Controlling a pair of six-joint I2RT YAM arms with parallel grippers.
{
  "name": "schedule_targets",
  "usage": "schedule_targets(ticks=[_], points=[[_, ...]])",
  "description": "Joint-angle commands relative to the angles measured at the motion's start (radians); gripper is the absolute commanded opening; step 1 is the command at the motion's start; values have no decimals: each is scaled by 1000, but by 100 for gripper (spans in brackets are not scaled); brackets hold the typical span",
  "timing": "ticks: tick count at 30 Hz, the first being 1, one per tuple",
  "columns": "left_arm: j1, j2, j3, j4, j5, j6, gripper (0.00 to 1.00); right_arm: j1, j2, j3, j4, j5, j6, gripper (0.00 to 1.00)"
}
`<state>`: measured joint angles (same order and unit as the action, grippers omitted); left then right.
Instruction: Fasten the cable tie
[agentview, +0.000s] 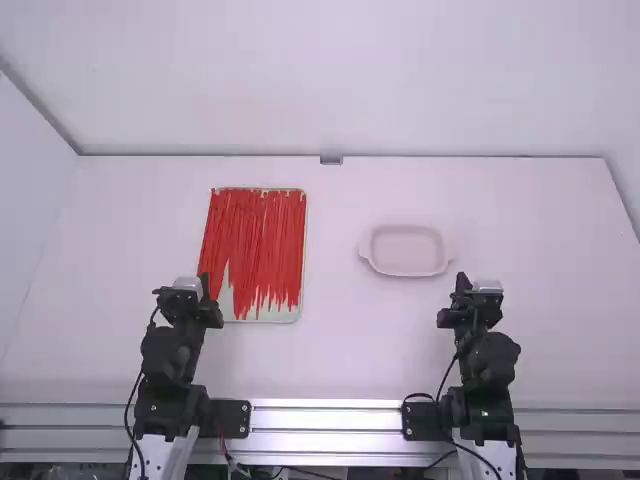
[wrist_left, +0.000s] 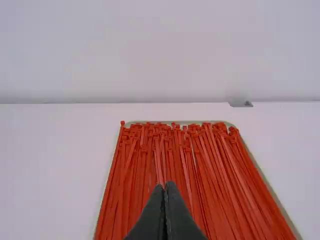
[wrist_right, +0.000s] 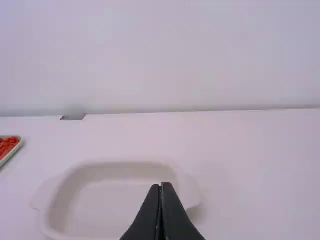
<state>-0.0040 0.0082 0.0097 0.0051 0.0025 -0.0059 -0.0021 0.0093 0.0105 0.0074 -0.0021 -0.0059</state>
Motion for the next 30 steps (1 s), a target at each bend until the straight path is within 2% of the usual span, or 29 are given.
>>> schedule_targets(ticks=[1, 9, 15, 30], points=[[0, 0, 0, 0, 0, 0, 0, 0, 0, 0, 0, 2, 1, 0], [0, 24, 24, -2, 1, -4, 3, 1, 25, 23, 2, -2, 4, 3], [-1, 89, 83, -27, 3, -8, 8, 3, 97, 89, -23, -18, 2, 8], [-11, 398, 287, -95, 28, -50, 30, 58, 434, 344, -133, -35, 25, 30]])
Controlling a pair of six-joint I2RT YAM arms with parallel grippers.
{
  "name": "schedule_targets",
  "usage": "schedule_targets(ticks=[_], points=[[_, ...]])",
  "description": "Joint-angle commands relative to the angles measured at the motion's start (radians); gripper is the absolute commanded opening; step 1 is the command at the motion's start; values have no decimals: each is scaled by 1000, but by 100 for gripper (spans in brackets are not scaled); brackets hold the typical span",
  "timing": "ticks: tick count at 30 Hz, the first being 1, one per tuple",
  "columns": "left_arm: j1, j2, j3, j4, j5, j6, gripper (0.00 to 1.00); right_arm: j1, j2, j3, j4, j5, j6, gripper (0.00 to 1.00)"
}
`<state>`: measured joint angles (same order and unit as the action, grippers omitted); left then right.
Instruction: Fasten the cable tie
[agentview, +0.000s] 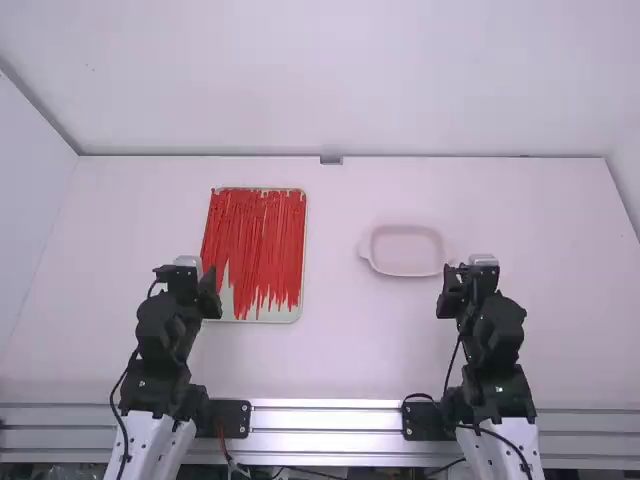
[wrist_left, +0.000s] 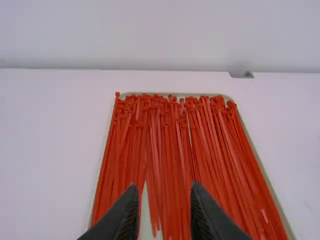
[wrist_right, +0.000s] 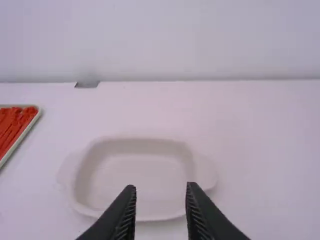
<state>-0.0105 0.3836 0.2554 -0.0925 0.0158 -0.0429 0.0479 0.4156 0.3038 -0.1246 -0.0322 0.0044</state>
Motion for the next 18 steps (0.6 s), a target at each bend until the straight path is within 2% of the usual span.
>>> schedule_targets(ticks=[1, 18], points=[[-5, 56, 63, -3, 22, -24, 33, 13, 65, 77, -12, -9, 20, 33], [-17, 507, 379, -99, 47, -82, 67, 80, 557, 439, -149, -93, 29, 66]])
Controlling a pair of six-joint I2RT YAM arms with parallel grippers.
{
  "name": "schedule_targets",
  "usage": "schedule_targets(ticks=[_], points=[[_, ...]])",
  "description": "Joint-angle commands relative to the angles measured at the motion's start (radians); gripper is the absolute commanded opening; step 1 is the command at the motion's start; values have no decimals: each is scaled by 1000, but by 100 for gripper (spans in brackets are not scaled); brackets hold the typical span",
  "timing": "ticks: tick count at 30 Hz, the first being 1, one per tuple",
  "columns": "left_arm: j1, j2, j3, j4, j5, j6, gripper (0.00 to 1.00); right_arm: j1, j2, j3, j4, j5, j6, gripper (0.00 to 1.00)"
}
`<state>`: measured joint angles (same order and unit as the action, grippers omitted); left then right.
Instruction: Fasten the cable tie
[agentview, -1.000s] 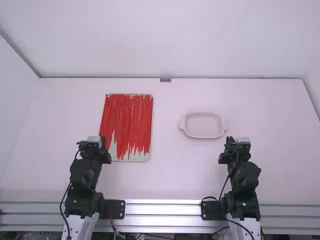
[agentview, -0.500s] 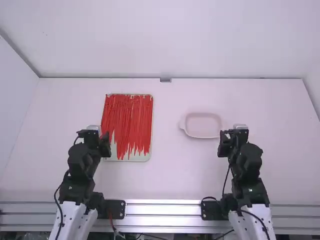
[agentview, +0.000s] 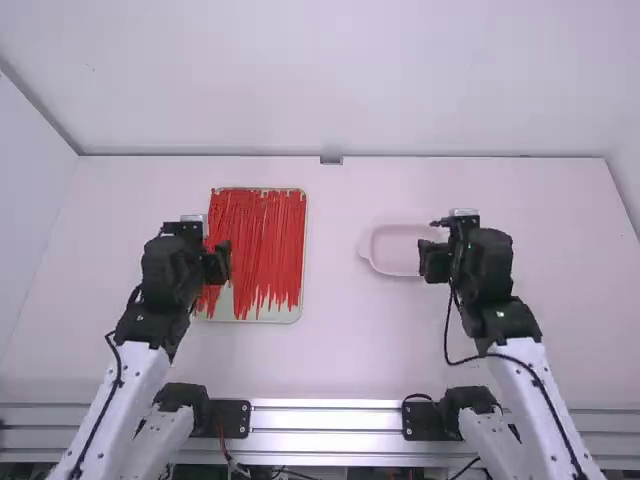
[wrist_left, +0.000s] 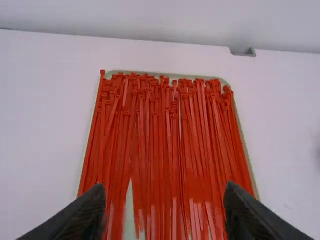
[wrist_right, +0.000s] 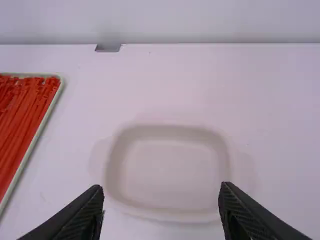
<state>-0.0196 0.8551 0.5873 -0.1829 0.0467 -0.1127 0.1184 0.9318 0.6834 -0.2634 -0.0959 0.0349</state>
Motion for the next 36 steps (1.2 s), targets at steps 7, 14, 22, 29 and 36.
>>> schedule_targets(ticks=[7, 14, 22, 29, 36], points=[[-12, 184, 152, -60, 21, -31, 78, 30, 201, 183, -83, -51, 8, 77], [-16, 326, 276, -148, 30, -19, 88, 51, 315, 303, -187, -128, 11, 88], [-19, 440, 447, -313, 11, 35, 96, 75, 399, 390, -258, -74, 11, 96], [-19, 481, 492, -366, -37, 6, 99, 133, 440, 423, -275, -1, -3, 99], [-19, 524, 493, -370, -33, 6, 99, 165, 441, 424, -266, 29, -10, 99]])
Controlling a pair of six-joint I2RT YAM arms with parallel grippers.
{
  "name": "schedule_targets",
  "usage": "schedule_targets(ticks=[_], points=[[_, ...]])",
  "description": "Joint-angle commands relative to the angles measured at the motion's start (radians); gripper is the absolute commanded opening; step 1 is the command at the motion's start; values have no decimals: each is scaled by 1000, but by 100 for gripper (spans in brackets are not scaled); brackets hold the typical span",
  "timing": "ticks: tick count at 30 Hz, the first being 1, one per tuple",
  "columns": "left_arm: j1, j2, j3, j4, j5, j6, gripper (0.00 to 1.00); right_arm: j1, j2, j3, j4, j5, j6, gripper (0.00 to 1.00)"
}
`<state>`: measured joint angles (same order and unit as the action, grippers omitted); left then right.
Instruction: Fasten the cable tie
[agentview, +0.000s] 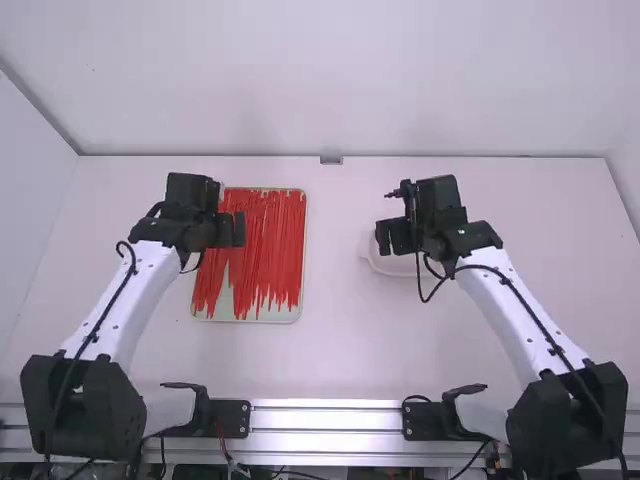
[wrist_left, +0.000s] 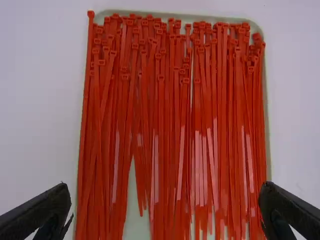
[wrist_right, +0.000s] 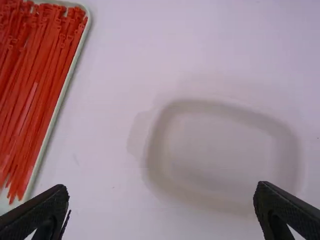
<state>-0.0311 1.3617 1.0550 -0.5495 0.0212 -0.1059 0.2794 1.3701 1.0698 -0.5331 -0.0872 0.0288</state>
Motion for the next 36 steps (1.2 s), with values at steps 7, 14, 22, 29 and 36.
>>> schedule_targets(ticks=[7, 14, 22, 29, 36], points=[[-8, 155, 135, -23, 20, 25, 99, -8, 3, 47, -6, 6, 12, 99], [-8, 380, 356, -25, 13, 53, 98, -6, 3, 76, -15, 6, 11, 99], [-8, 600, 537, 10, 15, 51, 93, -6, 3, 77, -20, 6, 8, 99], [-8, 720, 557, 127, 24, 13, 93, -19, 3, 77, -34, 6, 19, 99], [-7, 807, 557, 199, 77, -4, 82, -16, 3, 77, -30, 6, 11, 99]])
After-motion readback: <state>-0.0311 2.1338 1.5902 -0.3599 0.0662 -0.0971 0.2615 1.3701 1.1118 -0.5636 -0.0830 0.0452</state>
